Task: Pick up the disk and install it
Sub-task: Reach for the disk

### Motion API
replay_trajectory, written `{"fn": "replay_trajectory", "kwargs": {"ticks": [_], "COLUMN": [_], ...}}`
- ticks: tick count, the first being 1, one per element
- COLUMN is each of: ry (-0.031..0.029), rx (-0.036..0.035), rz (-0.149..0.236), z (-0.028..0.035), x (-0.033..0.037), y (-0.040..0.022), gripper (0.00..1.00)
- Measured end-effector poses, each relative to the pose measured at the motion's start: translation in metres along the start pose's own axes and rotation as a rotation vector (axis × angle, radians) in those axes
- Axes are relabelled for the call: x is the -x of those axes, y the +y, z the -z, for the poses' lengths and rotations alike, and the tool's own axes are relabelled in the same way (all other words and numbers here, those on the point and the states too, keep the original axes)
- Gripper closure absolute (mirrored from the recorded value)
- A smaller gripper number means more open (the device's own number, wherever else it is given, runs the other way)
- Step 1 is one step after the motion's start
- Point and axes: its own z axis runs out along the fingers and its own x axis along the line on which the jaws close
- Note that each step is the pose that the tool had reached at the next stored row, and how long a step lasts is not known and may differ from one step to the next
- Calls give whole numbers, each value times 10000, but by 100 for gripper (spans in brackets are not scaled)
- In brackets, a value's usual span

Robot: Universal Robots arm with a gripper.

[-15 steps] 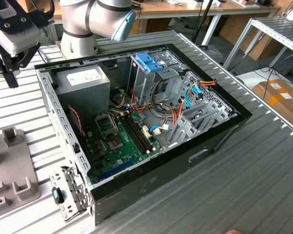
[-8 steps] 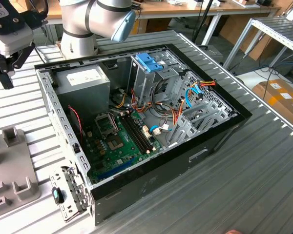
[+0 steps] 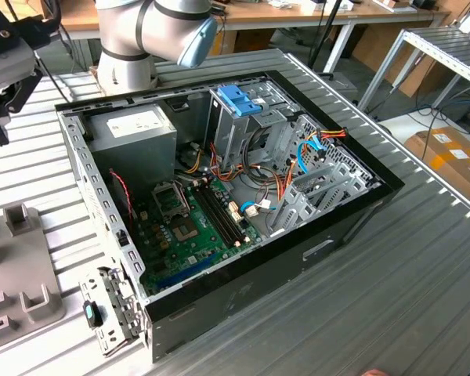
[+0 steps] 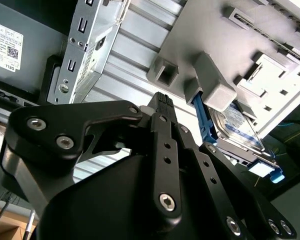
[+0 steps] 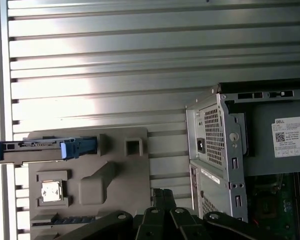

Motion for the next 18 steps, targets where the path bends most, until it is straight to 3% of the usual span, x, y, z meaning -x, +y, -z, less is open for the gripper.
{"fn": "replay_trajectory", "kwargs": {"ticks": [18], "ry": [0], "rx": [0], "rz": [1], "z": [1], "x": [-298], "y": [-23], "gripper": [89]}}
